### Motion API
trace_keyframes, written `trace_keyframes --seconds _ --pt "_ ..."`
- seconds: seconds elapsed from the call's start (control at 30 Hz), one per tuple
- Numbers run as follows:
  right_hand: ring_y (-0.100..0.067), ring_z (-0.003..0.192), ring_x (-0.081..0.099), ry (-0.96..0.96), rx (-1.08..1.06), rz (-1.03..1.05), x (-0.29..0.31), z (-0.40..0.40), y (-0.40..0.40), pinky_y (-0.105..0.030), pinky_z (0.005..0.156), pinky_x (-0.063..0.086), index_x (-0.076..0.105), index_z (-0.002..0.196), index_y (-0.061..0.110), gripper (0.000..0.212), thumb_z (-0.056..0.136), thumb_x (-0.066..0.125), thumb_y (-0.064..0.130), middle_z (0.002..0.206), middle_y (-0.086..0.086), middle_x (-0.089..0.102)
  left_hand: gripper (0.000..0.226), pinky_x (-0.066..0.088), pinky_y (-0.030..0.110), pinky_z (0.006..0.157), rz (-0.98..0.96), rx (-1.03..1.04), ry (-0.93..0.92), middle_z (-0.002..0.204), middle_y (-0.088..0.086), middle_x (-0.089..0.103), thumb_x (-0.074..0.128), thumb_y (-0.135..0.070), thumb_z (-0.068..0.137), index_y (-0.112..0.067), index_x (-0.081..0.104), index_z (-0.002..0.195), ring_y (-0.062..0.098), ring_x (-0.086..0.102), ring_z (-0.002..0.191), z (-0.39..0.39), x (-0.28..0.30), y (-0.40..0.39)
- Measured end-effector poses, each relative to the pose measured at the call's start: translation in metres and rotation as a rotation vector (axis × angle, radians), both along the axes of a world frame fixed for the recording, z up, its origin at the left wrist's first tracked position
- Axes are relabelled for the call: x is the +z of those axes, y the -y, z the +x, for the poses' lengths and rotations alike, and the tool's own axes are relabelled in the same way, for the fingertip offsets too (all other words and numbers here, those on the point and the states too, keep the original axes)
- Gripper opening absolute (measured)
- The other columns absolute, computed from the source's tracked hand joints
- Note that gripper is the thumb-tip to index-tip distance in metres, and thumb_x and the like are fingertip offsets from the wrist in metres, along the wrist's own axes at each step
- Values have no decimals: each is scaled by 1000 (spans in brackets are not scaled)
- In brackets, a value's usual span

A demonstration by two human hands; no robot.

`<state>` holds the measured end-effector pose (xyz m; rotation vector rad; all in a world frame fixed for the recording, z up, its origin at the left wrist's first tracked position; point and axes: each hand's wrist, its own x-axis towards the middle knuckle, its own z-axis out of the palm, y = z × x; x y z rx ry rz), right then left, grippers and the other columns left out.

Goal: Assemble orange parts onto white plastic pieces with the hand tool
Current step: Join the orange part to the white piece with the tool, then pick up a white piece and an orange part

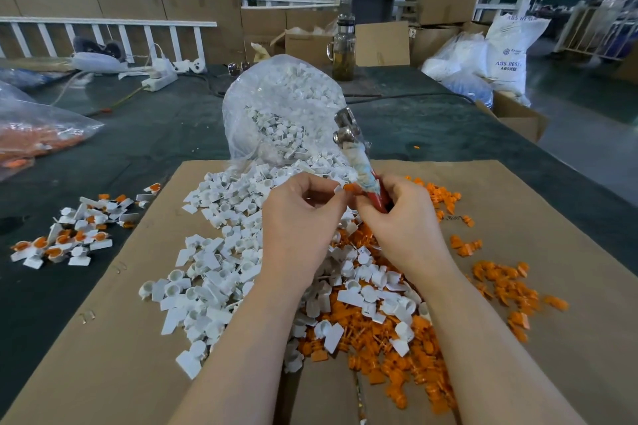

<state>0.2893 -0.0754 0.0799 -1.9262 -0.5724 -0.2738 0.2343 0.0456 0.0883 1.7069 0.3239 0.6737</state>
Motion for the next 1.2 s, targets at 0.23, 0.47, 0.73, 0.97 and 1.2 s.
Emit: trace_keyframes --seconds 0.23,0.47,0.73,0.97,1.2 --pt "-1 65 60 -54 65 62 3 -2 2 -11 57 46 65 86 33 15 89 69 18 76 18 66 9 56 22 60 -78 -5 -3 70 -5 74 78 -17 83 -21 72 79 13 71 67 2 -1 -5" --pt "-20 72 62 -130 106 -6 7 -4 9 -39 69 53 67 84 19 3 87 69 19 78 -4 66 11 54 16 62 -270 -50 66 69 -2 74 75 -6 84 -15 70 81 14 74 70 2 1 -12" --pt "-29 90 64 -255 243 -204 13 -2 23 -49 87 50 65 100 9 18 86 69 19 99 -17 67 12 53 14 61 -360 -73 116 66 -2 73 71 -1 86 -11 69 81 12 72 65 3 4 -21" --pt "-37 96 61 -297 322 -339 16 -4 24 -56 90 47 61 109 6 26 86 69 16 107 -21 64 12 52 14 60 -298 -78 145 64 -7 71 70 -2 88 -12 67 82 8 70 63 2 4 -27" --pt "-22 68 50 -234 313 -395 13 -4 23 -51 71 46 60 99 -2 17 86 63 10 76 -11 52 13 52 14 60 -279 -105 160 61 -9 69 68 1 88 -11 66 81 7 68 60 0 5 -29"
